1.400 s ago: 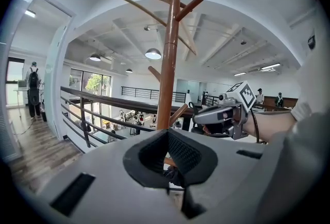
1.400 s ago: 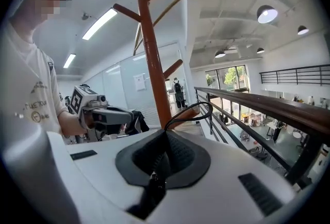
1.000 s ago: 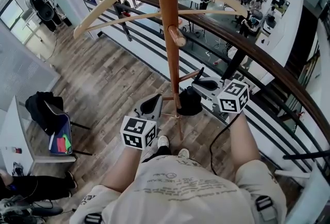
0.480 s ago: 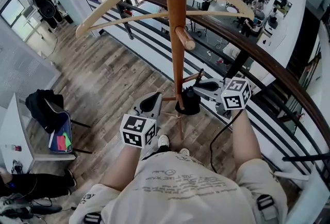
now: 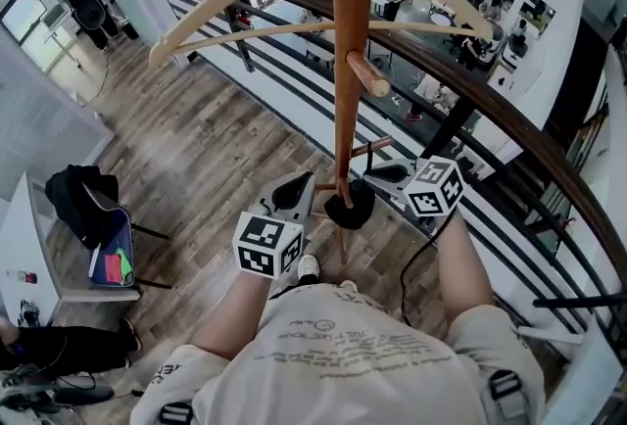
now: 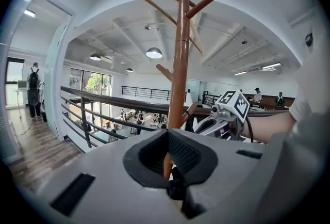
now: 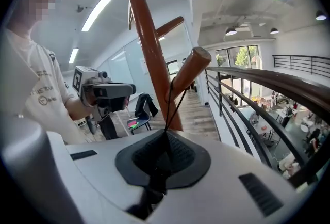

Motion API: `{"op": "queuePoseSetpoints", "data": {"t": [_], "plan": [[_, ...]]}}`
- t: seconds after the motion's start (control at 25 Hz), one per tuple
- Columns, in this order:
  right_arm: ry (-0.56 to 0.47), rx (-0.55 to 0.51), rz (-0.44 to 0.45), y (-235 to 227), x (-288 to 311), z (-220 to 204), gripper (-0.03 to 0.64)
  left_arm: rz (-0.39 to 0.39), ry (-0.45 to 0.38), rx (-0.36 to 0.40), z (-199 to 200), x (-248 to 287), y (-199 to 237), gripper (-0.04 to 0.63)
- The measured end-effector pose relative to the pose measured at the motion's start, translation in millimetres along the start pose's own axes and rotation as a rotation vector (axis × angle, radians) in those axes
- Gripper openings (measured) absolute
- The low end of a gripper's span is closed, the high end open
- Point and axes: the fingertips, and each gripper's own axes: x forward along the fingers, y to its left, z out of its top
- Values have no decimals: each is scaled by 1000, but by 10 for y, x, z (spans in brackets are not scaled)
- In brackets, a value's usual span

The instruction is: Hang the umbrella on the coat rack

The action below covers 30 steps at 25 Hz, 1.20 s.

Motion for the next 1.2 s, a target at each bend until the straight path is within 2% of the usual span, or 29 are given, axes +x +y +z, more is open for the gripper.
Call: {"op": "queuePoseSetpoints", "data": {"t": [0.2, 0.36, 0.4, 0.48, 0.68, 0.76, 0.88, 1.08, 1.2], "plan": [[-31, -6, -149, -142, 96, -56, 6, -12, 17, -2, -71, 22, -18, 3], [-99, 6, -203, -209, 86, -34, 13, -26, 18, 1, -56, 57, -41, 3], [-135, 20, -202, -211, 63, 5, 46, -29, 15, 0, -45, 63, -39, 3], [-212, 45, -201, -195, -18, 124, 177, -35, 10, 0, -18, 74, -31, 3], [-276, 2, -283, -102, -271, 329, 195, -52, -6, -2, 49, 126, -12, 3], [-292, -11, -362, -84, -399, 369, 155, -48, -13, -2, 74, 162, 11, 3], [-359, 4, -522, -65, -635, 439, 19, -34, -30, -9, 102, 178, 76, 3], [-453, 9, -739, -6, -1060, 567, 2, -46, -54, -18, 181, 225, 116, 3], [-488, 18, -797, 29, -1184, 581, 2, -61, -57, -18, 197, 252, 101, 3]]}}
